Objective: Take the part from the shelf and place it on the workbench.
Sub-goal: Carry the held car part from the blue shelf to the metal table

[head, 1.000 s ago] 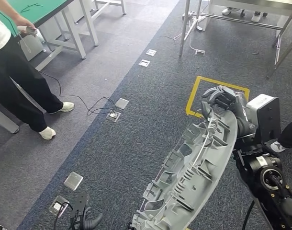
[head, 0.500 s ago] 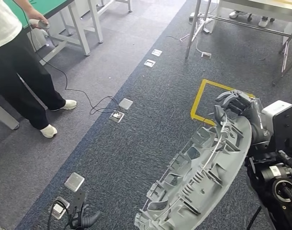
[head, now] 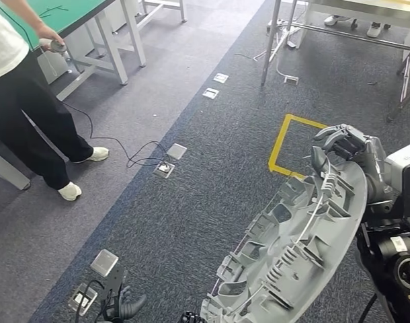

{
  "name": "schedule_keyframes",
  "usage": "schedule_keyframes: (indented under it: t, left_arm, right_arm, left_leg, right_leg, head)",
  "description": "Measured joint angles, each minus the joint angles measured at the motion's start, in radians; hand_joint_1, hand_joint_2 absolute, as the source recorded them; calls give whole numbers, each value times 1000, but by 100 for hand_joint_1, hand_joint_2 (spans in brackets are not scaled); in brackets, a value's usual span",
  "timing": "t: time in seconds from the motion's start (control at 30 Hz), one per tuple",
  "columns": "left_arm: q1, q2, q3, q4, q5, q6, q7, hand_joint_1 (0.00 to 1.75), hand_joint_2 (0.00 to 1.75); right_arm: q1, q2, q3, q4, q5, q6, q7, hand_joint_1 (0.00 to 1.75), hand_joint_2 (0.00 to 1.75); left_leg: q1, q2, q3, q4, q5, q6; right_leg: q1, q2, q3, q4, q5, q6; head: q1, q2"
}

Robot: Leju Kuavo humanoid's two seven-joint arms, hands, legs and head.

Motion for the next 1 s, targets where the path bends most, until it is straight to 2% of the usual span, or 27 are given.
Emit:
schedule_keyframes:
  t: [0.07, 0.1, 0.13, 0.17, 0.23, 0.3, 0.33, 0.43, 0.47, 0.5, 0.53, 0.6, 0.63, 0.67, 0.77, 0.8, 0.83, 0.87, 0.93, 0.97, 1.0]
  left_arm:
    - [1, 2, 0, 0, 0, 0, 0, 0, 175]
    - [1, 2, 0, 0, 1, 0, 0, 0, 175]
    - [0, 2, 0, 0, 2, 0, 0, 0, 175]
    - [0, 2, 0, 0, 4, 0, 0, 0, 175]
    - [2, 0, 0, 0, 9, 0, -1, 0, 175]
    - [6, -1, 0, 0, 13, 0, -3, 0, 175]
    - [7, -2, 0, 0, 14, 0, -5, 0, 175]
    - [11, -2, 1, 0, 17, 0, -8, 0, 175]
    - [14, -2, 1, 0, 17, 0, -8, 0, 175]
    - [16, -2, 1, 0, 17, 0, -9, 0, 175]
    - [18, -3, 1, 0, 17, 0, -10, 0, 175]
    - [20, -5, 1, 0, 15, 0, -11, 0, 175]
    - [20, -6, 1, 0, 14, 0, -11, 0, 175]
    - [20, -7, 1, 0, 13, 0, -11, 0, 175]
    - [20, -7, 2, 0, 12, 0, -12, 0, 175]
    - [20, -6, 2, 0, 12, 0, -12, 0, 175]
    - [19, -6, 2, 0, 11, 0, -12, 0, 175]
    - [19, -5, 2, 0, 11, 0, -12, 0, 175]
    - [19, -5, 2, 0, 10, 0, -12, 0, 175]
    - [20, -5, 2, 0, 9, 0, -12, 0, 175]
    - [22, -5, 2, 0, 9, 0, -12, 0, 175]
  right_arm:
    - [0, 0, 0, 0, 0, 1, 0, 175, 175]
    - [-1, 0, 0, -1, 0, 3, 0, 175, 175]
    - [-3, 0, 0, -1, 0, 6, 1, 175, 175]
    - [-6, 0, 0, -1, 0, 12, 1, 175, 175]
    - [-12, 0, 0, 0, 0, 23, -2, 175, 175]
    - [-19, 0, 0, 2, -1, 33, -8, 175, 175]
    - [-24, 0, 0, 4, -2, 38, -12, 175, 175]
    - [-31, 1, 2, 11, -7, 47, -24, 175, 175]
    - [-31, 2, 3, 14, -9, 47, -27, 175, 175]
    - [-31, 2, 4, 16, -12, 48, -29, 175, 175]
    - [-31, 3, 4, 18, -15, 48, -33, 175, 175]
    - [-30, 3, 4, 21, -24, 48, -42, 175, 175]
    - [-31, 3, 4, 23, -30, 50, -46, 175, 175]
    - [-31, 3, 4, 25, -35, 51, -49, 175, 175]
    - [-33, 7, 4, 29, -44, 55, -57, 175, 175]
    - [-33, 8, 4, 30, -47, 55, -59, 175, 175]
    - [-34, 9, 4, 31, -49, 55, -60, 175, 175]
    - [-36, 11, 3, 32, -50, 55, -62, 175, 175]
    - [-37, 14, 4, 36, -52, 55, -63, 175, 175]
    - [-36, 14, 5, 39, -53, 55, -64, 175, 175]
    - [-36, 15, 5, 41, -53, 56, -64, 175, 175]
  left_leg:
    - [1, 4, 45, -136, 93, 2]
    - [-1, 7, 73, -203, 122, 5]
    - [-4, 8, 93, -249, 136, 9]
    - [-6, 8, 102, -270, 134, 16]
    - [-7, 4, 109, -275, 121, 31]
    - [-5, 0, 124, -281, 113, 44]
    - [-4, -1, 132, -284, 109, 49]
    - [-6, -6, 152, -286, 94, 59]
    - [-7, -8, 160, -286, 87, 60]
    - [-8, -11, 170, -286, 79, 60]
    - [-9, -14, 183, -286, 71, 59]
    - [-11, -18, 207, -287, 55, 55]
    - [-11, -20, 213, -287, 48, 51]
    - [-11, -21, 215, -288, 43, 46]
    - [-13, -18, 221, -282, 37, 31]
    - [-13, -15, 217, -263, 34, 27]
    - [-12, -11, 199, -229, 28, 23]
    - [-10, -8, 166, -171, 13, 18]
    - [-7, -3, 76, -41, -29, 8]
    - [-5, -2, 40, -3, -44, 3]
    - [-3, -1, 21, 0, -42, 0]
  right_leg:
    - [-2, 0, 20, 0, -17, 7]
    - [0, 0, 27, 0, -25, 12]
    - [2, 0, 31, 0, -32, 18]
    - [5, 0, 35, 0, -37, 24]
    - [5, 1, 43, -1, -41, 34]
    - [2, 1, 33, 30, -53, 42]
    - [1, 1, 9, 76, -69, 45]
    - [0, 1, -117, 285, -138, 49]
    - [0, 1, -149, 319, -144, 49]
    - [0, 1, -163, 317, -129, 47]
    - [1, 1, -159, 275, -90, 43]
    - [7, 2, -126, 140, 13, 29]
    - [11, 2, -111, 80, 42, 23]
    - [15, 2, -100, 45, 56, 18]
    - [15, 1, -77, 15, 54, 10]
    - [13, 1, -67, 7, 53, 7]
    - [9, 1, -56, 3, 53, 3]
    - [7, 1, -48, -1, 50, 1]
    - [7, 1, -39, -2, 40, -4]
    - [7, 2, -32, -2, 34, -4]
    - [7, 3, -24, -2, 27, -4]
  head:
    - [-2, 0]
    - [-3, 0]
    - [-2, 0]
    - [-1, 0]
    - [1, 0]
    - [3, 0]
    - [5, 0]
    - [10, 0]
    - [10, 0]
    - [10, 0]
    - [11, 0]
    - [11, 0]
    - [14, 0]
    - [16, 0]
    - [16, 0]
    - [15, 0]
    - [13, 0]
    - [11, 0]
    - [7, 0]
    - [6, 0]
    - [5, 0]
